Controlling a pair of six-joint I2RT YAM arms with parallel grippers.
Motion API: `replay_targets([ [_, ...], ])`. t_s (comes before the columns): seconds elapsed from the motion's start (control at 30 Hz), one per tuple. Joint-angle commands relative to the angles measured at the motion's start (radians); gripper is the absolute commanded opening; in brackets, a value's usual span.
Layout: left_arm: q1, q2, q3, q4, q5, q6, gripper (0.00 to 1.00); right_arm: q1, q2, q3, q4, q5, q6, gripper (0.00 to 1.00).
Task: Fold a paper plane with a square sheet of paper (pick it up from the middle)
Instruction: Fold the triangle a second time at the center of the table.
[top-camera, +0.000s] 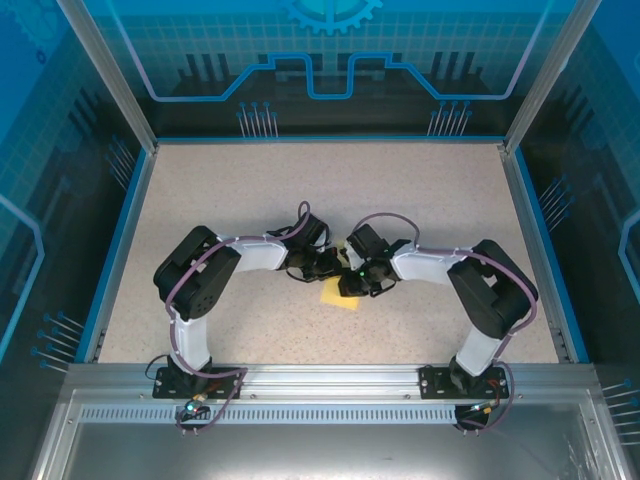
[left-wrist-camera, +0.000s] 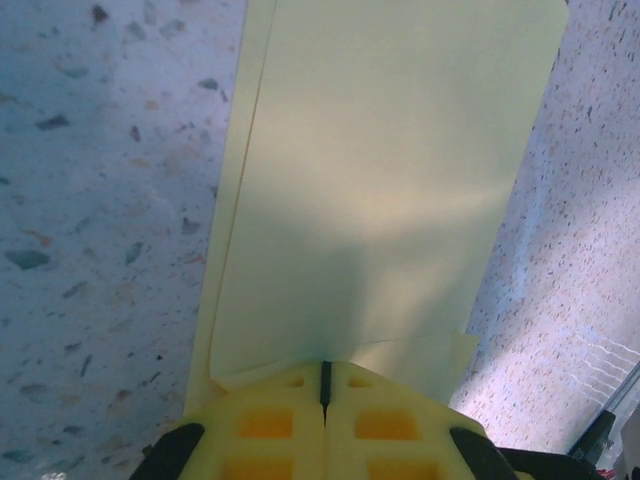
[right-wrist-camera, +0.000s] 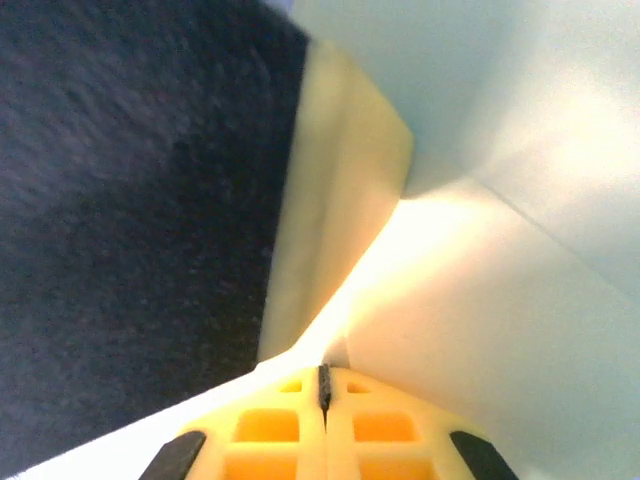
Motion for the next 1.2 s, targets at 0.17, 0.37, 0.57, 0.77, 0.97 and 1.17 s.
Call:
replay_targets([
  [0.17,-0.005,0.074,-0.055,-0.103,-0.129,-0.005,0.0,-0.005,-0.115,-0.276,-0.024,-0.034,0.024,0.0],
  [0.37,-0.004,0.073,-0.055,-0.095,-0.123,-0.003,0.0,-0.017,-0.213,-0.35,-0.016,-0.056,0.051,0.0],
  [0.57,-0.006,0.073,-0.05,-0.095,-0.117,-0.005,0.0,-0.042,-0.341,-0.215,-0.014,-0.072,0.068,0.0],
  [0.77,-0.007,0.078,-0.043,-0.089,-0.107,-0.013,0.0,-0.047,-0.169,-0.076,0.036,-0.035,0.043,0.0],
  [0.97,-0.01,0.076,-0.044,-0.089,-0.108,-0.016,0.0,-0.03,-0.025,-0.023,0.074,-0.038,0.049,0.0],
  [1.17,-0.009,0.078,-0.05,-0.096,-0.119,-0.028,0.0,-0.026,-0.058,-0.127,0.035,-0.021,0.048,0.0],
])
